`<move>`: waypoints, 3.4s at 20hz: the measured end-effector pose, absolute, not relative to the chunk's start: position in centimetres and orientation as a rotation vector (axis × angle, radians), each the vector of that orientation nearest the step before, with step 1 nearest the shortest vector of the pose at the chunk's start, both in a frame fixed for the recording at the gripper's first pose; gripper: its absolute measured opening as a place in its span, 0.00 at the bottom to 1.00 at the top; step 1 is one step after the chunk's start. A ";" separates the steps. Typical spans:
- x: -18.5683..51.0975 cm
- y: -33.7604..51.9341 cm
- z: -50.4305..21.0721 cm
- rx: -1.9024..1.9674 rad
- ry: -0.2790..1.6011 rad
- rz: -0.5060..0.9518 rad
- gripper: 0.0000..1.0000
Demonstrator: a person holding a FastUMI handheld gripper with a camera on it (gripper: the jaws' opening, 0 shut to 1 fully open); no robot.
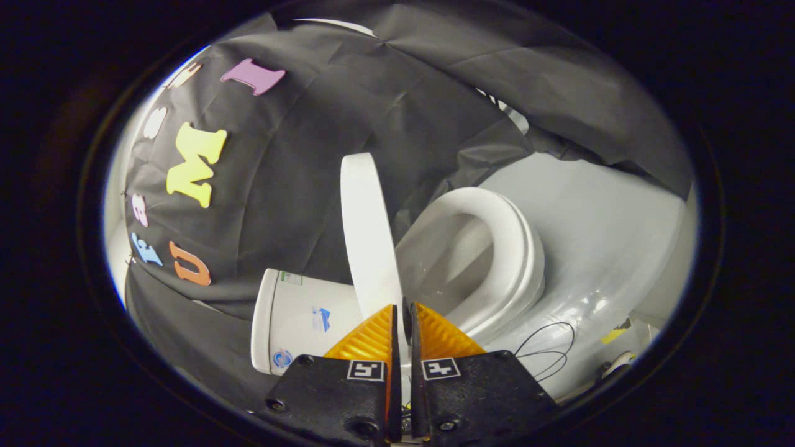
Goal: Open the toilet lid.
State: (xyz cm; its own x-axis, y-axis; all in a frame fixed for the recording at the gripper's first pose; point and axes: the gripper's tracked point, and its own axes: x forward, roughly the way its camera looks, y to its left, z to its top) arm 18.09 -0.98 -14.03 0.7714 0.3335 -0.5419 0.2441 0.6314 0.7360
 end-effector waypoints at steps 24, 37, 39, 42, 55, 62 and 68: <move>18.6 5.2 -8.7 0.768 0.677 0.133 0.09; 18.4 11.5 -5.9 0.597 0.661 0.212 0.10; 18.4 12.5 -5.6 0.578 0.659 0.223 0.10; 18.2 13.9 -5.2 0.562 0.656 0.243 0.11; 17.8 20.0 -4.5 0.479 0.664 0.309 0.14; 17.5 23.4 -4.7 0.427 0.674 0.337 0.14; 17.2 26.4 -5.3 0.374 0.685 0.354 0.14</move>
